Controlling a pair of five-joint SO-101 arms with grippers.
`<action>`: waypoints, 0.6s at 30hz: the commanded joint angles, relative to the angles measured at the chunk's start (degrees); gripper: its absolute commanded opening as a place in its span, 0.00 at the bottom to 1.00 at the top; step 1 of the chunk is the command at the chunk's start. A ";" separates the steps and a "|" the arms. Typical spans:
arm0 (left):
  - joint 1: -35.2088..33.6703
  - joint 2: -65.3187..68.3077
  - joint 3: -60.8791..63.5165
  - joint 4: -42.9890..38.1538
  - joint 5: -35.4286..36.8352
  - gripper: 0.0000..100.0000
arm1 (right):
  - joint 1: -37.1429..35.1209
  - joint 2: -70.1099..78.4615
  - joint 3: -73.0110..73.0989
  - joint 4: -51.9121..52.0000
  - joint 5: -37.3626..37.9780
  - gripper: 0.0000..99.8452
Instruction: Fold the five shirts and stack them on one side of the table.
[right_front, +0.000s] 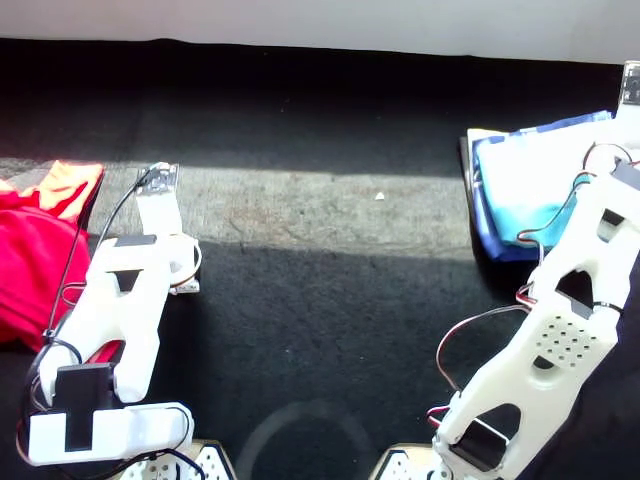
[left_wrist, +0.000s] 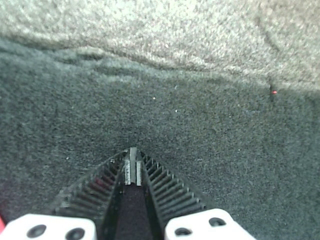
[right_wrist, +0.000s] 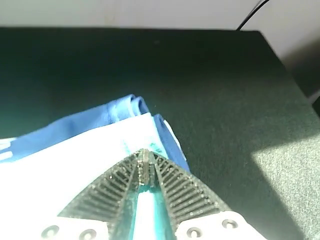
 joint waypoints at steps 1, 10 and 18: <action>-0.40 -0.84 0.04 -1.41 -0.35 0.01 | 2.68 -1.27 -10.59 -0.75 -8.88 0.01; -0.40 -0.84 0.04 -1.41 -0.35 0.01 | 4.44 -1.27 -35.21 15.60 -16.00 0.01; -0.40 -0.84 0.04 -1.41 -0.35 0.01 | 1.89 -1.36 -54.11 38.64 -15.65 0.03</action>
